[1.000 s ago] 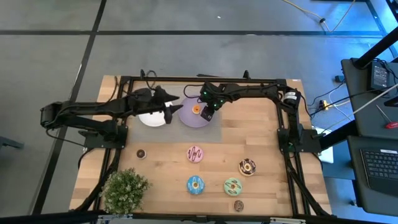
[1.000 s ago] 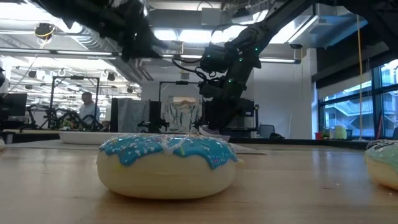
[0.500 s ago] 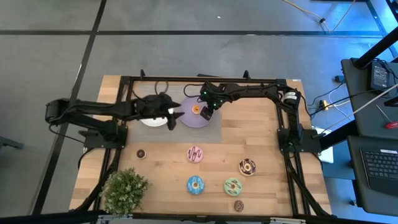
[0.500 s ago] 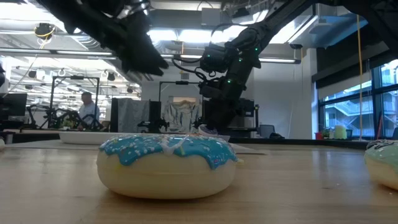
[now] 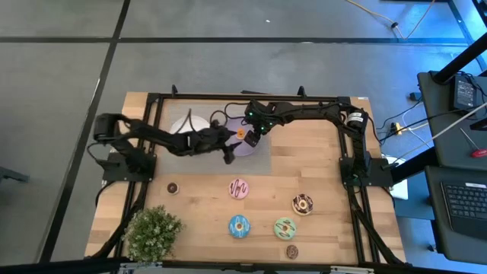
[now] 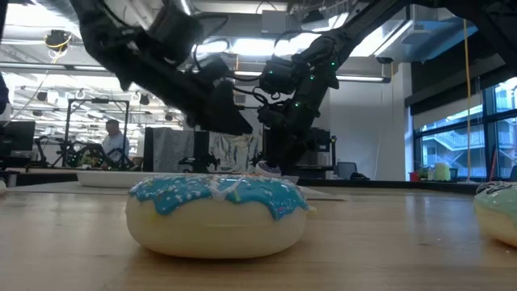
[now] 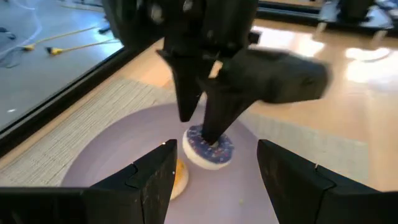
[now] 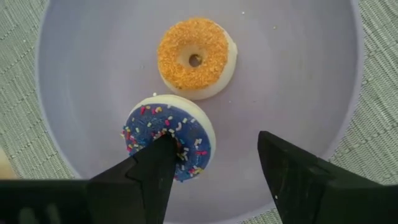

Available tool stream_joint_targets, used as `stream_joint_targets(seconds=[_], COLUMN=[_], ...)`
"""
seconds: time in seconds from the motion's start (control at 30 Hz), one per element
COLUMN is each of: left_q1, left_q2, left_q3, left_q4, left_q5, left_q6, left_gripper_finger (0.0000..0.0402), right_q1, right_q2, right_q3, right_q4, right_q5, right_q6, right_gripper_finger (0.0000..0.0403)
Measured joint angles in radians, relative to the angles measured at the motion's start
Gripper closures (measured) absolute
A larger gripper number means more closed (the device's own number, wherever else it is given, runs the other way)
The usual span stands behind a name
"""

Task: Pick & Place donuts
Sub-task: Put the small blue donut on the purple plate

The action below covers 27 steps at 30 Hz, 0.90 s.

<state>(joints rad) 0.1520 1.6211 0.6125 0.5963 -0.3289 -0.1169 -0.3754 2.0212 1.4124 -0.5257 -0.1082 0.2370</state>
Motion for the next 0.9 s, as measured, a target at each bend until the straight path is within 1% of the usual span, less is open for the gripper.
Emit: stream_joint_targets(seconds=[0.17,0.37,0.5,0.63,0.77,0.9], left_q1=[-0.002,-0.002,-0.002,-0.005,-0.01,-0.008], left_q2=[0.116,0.189,0.196,0.196,0.229,0.266], left_q3=[0.0,0.01,0.01,0.022,0.042,0.075], left_q4=[0.136,0.156,0.211,0.208,0.206,0.209], left_q5=[-0.075,-0.169,-0.166,-0.162,-0.205,-0.208], left_q6=[0.0,0.0,0.0,0.032,0.037,0.037], left_gripper_finger=[0.0183,0.0183,0.0183,0.0183,0.0183,0.0183], right_q1=[-0.002,-0.002,-0.002,-0.002,-0.007,-0.007], right_q2=[0.0,0.0,0.0,0.0,0.0,0.0], right_q3=[0.0,0.0,0.0,0.0,0.0,0.0], right_q4=[0.001,0.006,0.024,0.044,0.044,0.038], right_q5=[-0.001,-0.004,-0.043,-0.043,-0.045,-0.047], right_q6=[0.017,0.021,0.024,0.028,0.047,0.047], right_gripper_finger=[0.0177,0.0177,0.0177,0.0177,0.0177,0.0177])
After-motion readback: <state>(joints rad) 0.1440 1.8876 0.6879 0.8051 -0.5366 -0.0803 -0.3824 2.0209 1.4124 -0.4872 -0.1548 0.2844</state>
